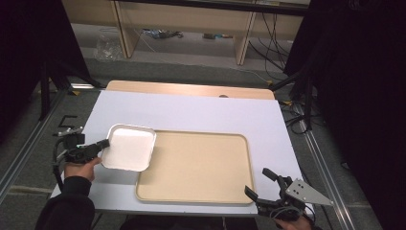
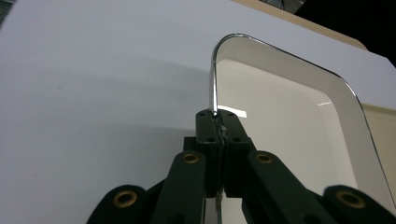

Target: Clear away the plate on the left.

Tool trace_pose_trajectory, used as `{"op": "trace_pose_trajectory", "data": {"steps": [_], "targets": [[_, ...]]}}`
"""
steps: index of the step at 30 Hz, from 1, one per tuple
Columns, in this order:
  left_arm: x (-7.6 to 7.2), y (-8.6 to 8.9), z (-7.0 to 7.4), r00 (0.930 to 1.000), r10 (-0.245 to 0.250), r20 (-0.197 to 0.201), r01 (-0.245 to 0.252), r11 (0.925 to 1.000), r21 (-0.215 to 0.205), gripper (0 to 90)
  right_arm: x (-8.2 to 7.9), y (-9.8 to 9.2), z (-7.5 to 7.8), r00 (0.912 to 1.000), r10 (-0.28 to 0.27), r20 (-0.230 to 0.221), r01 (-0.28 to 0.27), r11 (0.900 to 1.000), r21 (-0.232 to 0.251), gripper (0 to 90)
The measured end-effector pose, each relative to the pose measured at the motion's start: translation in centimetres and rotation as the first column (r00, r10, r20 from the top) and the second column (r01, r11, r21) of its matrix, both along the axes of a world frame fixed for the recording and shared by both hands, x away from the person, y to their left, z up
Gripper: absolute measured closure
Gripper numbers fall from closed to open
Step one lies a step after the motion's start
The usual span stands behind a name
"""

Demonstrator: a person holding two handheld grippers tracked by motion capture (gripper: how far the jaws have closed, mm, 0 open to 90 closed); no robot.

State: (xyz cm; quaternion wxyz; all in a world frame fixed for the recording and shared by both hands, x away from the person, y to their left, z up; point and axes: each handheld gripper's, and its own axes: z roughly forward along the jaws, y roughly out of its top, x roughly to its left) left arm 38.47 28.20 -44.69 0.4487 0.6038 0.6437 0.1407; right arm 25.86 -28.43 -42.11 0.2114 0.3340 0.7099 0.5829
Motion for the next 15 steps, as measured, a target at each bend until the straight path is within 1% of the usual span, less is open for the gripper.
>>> {"op": "trace_pose_trajectory", "data": {"steps": [2, 4, 8, 11, 12, 14, 15], "targets": [[0.0, -0.9, 0.1, 0.9997, -0.026, 0.003, 0.026, 0.9996, 0.01, 88.0, 0.0, 0.0, 0.0, 1.0, 0.0, 0.0, 0.0, 1.0, -0.002, 15.1], [0.1, -1.8, 0.1, 0.9984, -0.056, 0.005, 0.056, 0.9984, 0.008, 88.0, 0.0, 0.0, 0.0, 1.0, 0.004, -0.007, -0.004, 1.0, -0.001, 15.1], [0.3, -3.8, 0.0, 0.994, -0.109, 0.003, 0.109, 0.9938, 0.02, 88.0, 0.0, 0.0, 0.0, 1.0, 0.005, -0.005, -0.005, 1.0, 0.001, 15.2], [0.5, -5.1, -0.2, 0.9878, -0.155, 0.002, 0.155, 0.9877, 0.016, 88.1, 0.0, 0.0, 0.0, 1.0, 0.005, -0.005, -0.005, 1.0, 0.001, 15.1], [0.5, -5.5, -0.2, 0.9864, -0.164, -0.002, 0.164, 0.9864, 0.013, 88.1, 0.0, 0.0, 0.0, 1.0, 0.004, -0.006, -0.004, 1.0, 0.001, 15.1], [0.6, -6.6, -0.5, 0.9797, -0.2, -0.007, 0.2, 0.9797, 0.003, 88.1, 0.0, 0.0, 0.0, 1.0, 0.004, -0.007, -0.004, 1.0, 0.0, 15.1], [0.6, -7.0, -0.5, 0.9773, -0.212, -0.011, 0.212, 0.9773, 0.006, 88.1, 0.1, 0.0, 0.0, 1.0, 0.0, 0.006, 0.001, 1.0, -0.011, 15.1]]}}
